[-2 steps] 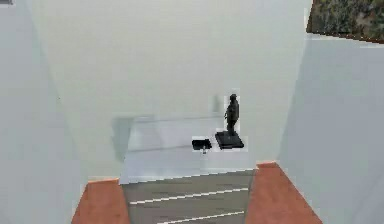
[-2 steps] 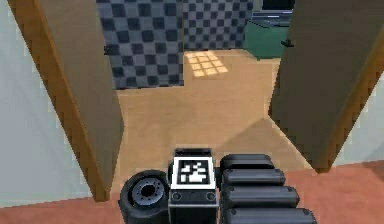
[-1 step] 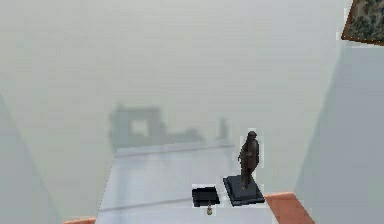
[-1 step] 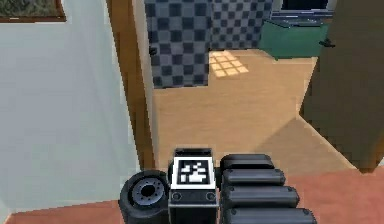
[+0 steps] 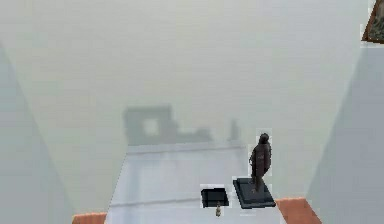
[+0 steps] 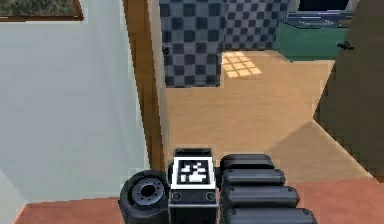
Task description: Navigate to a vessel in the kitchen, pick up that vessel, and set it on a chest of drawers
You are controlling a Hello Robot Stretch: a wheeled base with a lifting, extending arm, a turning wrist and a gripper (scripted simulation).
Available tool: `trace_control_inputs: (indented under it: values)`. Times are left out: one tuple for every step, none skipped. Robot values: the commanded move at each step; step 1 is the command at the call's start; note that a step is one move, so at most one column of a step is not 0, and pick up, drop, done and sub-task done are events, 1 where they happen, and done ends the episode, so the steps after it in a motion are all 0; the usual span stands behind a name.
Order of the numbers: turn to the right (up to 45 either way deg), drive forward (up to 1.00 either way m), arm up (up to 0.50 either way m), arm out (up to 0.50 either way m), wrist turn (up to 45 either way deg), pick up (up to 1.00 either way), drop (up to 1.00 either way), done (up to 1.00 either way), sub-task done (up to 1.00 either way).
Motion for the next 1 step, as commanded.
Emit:
trace_control_inputs:
  values:
    - [6.0, 0.0, 0.0, 0.0, 0.0, 0.0, 0.0, 0.0, 0.0]
